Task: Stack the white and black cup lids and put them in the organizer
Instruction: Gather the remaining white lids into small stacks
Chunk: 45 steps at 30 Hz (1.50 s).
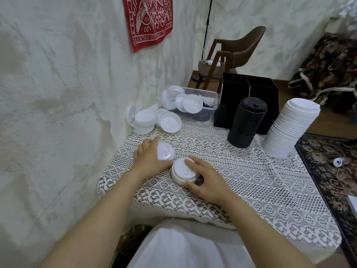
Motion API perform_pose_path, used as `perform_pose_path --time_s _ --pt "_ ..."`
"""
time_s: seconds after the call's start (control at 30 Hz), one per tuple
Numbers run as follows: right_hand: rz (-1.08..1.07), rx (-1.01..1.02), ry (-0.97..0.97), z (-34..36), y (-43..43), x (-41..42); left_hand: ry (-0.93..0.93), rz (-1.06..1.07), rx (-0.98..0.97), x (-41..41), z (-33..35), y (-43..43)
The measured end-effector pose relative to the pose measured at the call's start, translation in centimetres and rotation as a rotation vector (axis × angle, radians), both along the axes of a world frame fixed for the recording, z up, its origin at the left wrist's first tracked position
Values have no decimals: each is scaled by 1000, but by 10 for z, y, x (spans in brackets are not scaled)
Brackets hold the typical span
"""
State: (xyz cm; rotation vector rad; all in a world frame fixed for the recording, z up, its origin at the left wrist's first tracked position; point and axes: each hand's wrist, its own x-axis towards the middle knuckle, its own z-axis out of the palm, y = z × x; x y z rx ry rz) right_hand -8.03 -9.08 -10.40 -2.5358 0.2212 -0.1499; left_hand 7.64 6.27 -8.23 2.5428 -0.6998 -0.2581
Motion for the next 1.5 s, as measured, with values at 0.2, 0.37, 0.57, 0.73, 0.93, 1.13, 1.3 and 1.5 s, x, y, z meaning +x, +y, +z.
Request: perform_pose_path --time_s 0.2,0.37,0.57,0.73,0.93,1.13,1.3,1.5 --pt "-5 3 -4 0 1 0 30 49 -167 -1 -3 6" --pt "0 -2 -6 0 1 0 142 -2 -330 1 3 15" --pt "-24 49 -23 1 2 0 112 -78 -363 -15 17 18" --pt "-60 116 -28 2 4 -1 61 -255 -336 -37 15 19" --pt "-67 160 -39 3 4 -1 53 -369 -195 -47 10 8" --pt "-79 195 -24 1 3 -1 72 -421 -103 -49 10 1" --pt "-58 145 -56 0 2 -2 79 -445 -43 -46 11 -4" --pt "17 81 -48 3 4 -2 43 -472 30 -47 10 -3"
